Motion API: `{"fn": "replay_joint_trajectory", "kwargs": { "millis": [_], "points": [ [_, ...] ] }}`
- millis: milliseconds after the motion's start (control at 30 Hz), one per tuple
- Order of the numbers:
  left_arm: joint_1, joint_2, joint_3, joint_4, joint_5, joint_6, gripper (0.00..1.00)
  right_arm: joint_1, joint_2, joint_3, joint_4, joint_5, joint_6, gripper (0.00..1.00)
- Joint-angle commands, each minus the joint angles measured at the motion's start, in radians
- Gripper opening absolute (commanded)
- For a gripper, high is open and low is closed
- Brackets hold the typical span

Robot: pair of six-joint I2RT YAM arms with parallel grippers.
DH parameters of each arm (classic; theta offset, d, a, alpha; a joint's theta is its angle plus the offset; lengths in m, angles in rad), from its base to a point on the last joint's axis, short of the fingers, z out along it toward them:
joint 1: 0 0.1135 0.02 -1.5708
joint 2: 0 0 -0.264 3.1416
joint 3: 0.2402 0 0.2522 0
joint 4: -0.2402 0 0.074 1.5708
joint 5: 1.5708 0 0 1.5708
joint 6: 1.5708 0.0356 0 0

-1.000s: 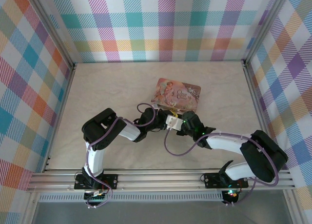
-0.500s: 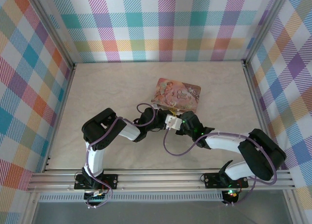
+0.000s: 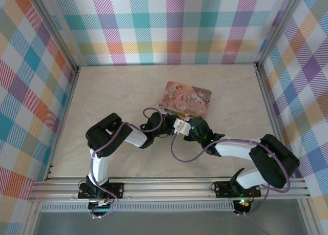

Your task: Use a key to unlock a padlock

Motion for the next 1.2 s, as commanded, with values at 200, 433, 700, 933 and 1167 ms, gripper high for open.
{"fn": "replay_joint_trajectory", "kwargs": {
  "millis": [200, 433, 700, 933, 1167],
  "points": [
    [-0.01, -0.024, -0.001, -0.029, 0.038, -0.008, 0.0, -0.005, -0.045, 0.064, 0.0, 0.041, 0.242, 0.0],
    [-0.01, -0.029, 0.0, -0.029, 0.038, -0.004, 0.0, -0.004, -0.037, 0.085, -0.001, 0.009, 0.46, 0.0],
    [-0.011, -0.027, -0.012, -0.028, 0.033, -0.006, 0.0, -0.018, 0.013, 0.061, 0.057, -0.036, 0.704, 0.0],
    [-0.01, -0.017, -0.013, -0.028, 0.03, -0.003, 0.0, -0.041, 0.025, 0.011, 0.082, -0.078, 0.85, 0.0],
    [-0.01, -0.017, -0.014, -0.035, 0.025, 0.008, 0.05, -0.053, 0.02, -0.021, 0.083, -0.097, 0.925, 0.0]
  ]
}}
